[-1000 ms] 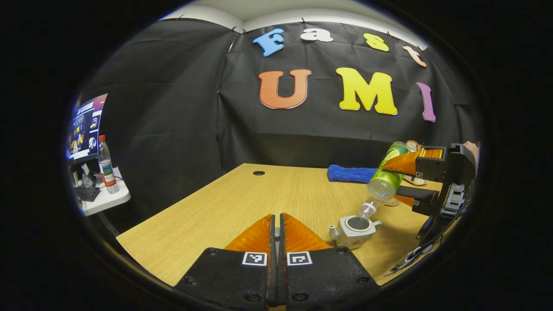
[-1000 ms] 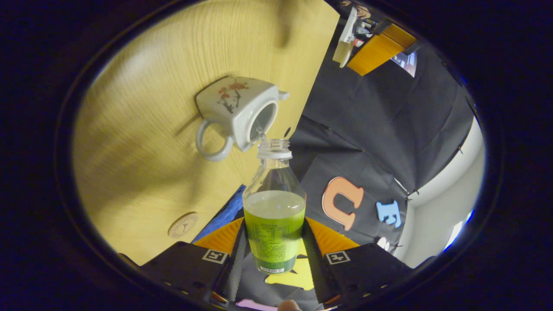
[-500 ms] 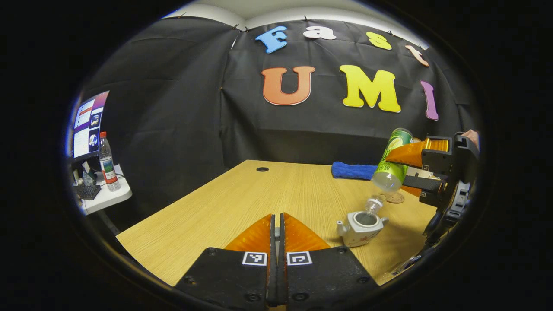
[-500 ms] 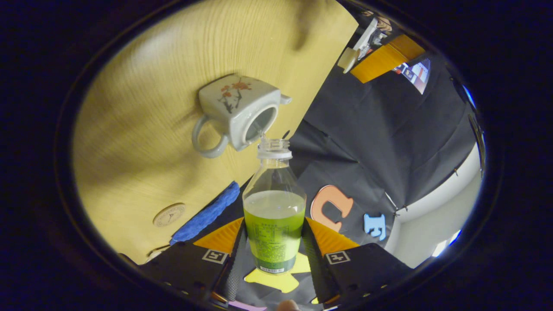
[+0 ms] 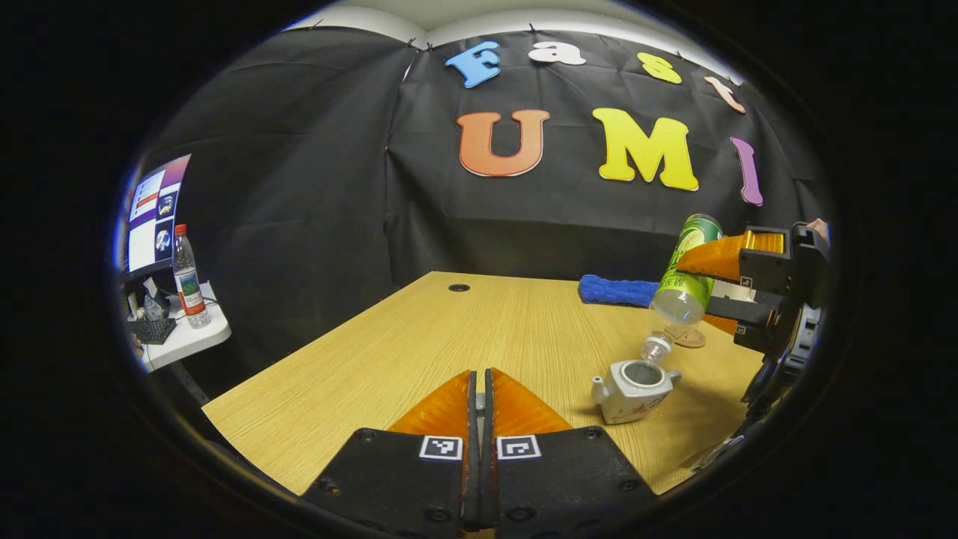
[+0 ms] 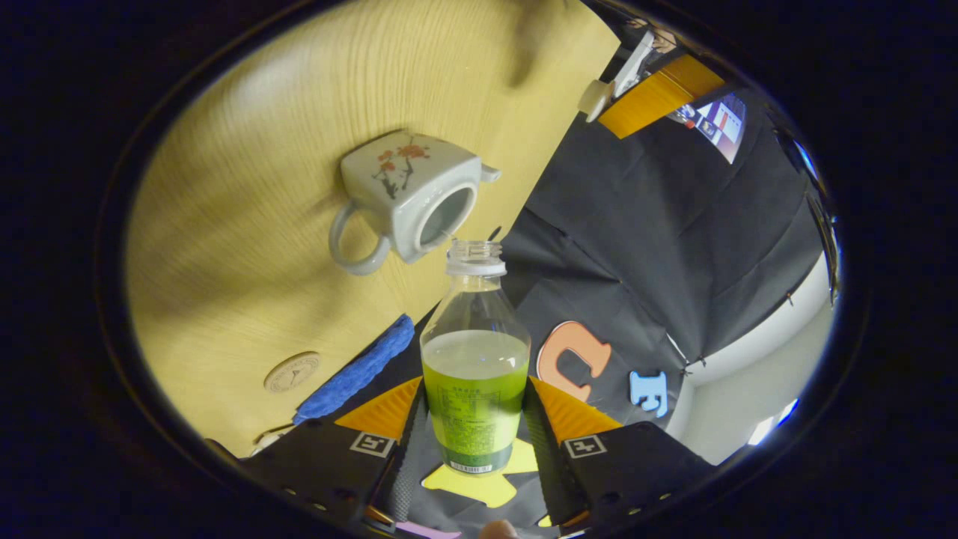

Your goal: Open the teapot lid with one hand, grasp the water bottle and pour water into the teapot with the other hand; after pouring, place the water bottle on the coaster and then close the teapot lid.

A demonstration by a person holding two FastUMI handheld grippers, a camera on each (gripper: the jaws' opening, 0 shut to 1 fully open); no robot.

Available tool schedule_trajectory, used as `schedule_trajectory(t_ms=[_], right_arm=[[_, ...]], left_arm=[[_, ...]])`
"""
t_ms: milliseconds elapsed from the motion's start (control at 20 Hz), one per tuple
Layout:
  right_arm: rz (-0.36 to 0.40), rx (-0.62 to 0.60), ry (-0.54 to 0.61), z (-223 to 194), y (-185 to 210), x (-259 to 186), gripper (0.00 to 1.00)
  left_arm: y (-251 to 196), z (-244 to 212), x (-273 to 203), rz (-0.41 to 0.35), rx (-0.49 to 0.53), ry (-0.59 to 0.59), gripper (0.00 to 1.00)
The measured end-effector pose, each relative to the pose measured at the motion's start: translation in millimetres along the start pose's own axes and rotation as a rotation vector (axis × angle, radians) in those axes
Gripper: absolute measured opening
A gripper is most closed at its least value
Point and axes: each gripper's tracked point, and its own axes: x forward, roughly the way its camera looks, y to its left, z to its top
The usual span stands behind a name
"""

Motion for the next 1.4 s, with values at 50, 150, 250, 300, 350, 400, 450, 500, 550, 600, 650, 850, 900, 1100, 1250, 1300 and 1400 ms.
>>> schedule_trajectory(t_ms=[50, 150, 250, 300, 350, 400, 450, 500, 550, 600, 650, 850, 900, 1100, 1250, 1300, 1400], right_arm=[[-0.001, 0.011, -0.001, -0.4, -0.4, 0.0, 0.67], [0.019, 0.063, 0.001, -1.0, 4.1, 0.0, 0.67], [0.054, 0.133, 0.002, -1.0, 9.6, -1.2, 0.67], [0.073, 0.182, 0.002, -0.1, 12.4, -3.3, 0.67], [0.099, 0.248, 0.007, 0.2, 17.6, -7.3, 0.68], [0.13, 0.327, 0.009, 0.8, 22.9, -11.5, 0.67], [0.16, 0.416, 0.009, 1.7, 28.6, -12.9, 0.69], [0.177, 0.504, 0.01, 2.2, 31.9, -16.3, 0.67], [0.186, 0.58, 0.009, 2.6, 32.5, -21.9, 0.69], [0.186, 0.646, 0.011, -0.1, 31.5, -26.1, 0.69], [0.184, 0.719, 0.015, -3.9, 29.9, -28.8, 0.67], [0.209, 1.106, 0.067, -23.8, 36.9, -37.3, 0.69], [0.202, 1.203, 0.08, -31.7, 35.8, -40.0, 0.68], [0.119, 1.609, 0.116, -79.2, 26.4, -38.6, 0.67], [0.066, 1.901, 0.118, -116.0, 30.0, -22.4, 0.68], [0.056, 1.984, 0.124, -127.0, 34.0, -17.2, 0.68], [0.037, 2.115, 0.145, -140.2, 47.1, -3.8, 0.67]], left_arm=[[1.2, -0.4, -0.1, 0.004, 0.001, 0.001, 0.02], [6.1, -2.3, -1.0, 0.013, 0.01, 0.007, 0.03], [11.6, 0.3, -1.2, 0.027, 0.015, 0.002, 0.02], [10.5, 0.4, -2.0, 0.025, 0.015, 0.001, 0.03], [9.1, 0.8, -2.2, 0.024, 0.015, -0.001, 0.03], [6.4, 1.9, -2.1, 0.021, 0.015, -0.005, 0.03], [3.6, 4.0, -1.8, 0.017, 0.018, -0.012, 0.03], [1.4, 5.9, -1.5, 0.014, 0.021, -0.014, 0.03], [-1.4, 7.7, -1.5, 0.011, 0.023, -0.017, 0.03], [-3.9, 8.3, -1.7, 0.009, 0.025, -0.021, 0.03], [-6.9, 10.3, -1.4, 0.005, 0.028, -0.026, 0.03], [-22.8, 19.7, -4.0, -0.01, 0.039, -0.048, 0.03], [-25.4, 22.2, -5.3, -0.011, 0.045, -0.054, 0.03], [-48.3, 35.0, -10.4, -0.048, 0.046, -0.087, 0.03], [-61.6, 40.8, -12.2, -0.068, 0.069, -0.098, 0.03], [-64.4, 41.3, -13.0, -0.075, 0.07, -0.1, 0.03], [-66.9, 43.6, -15.1, -0.084, 0.07, -0.107, 0.03]])
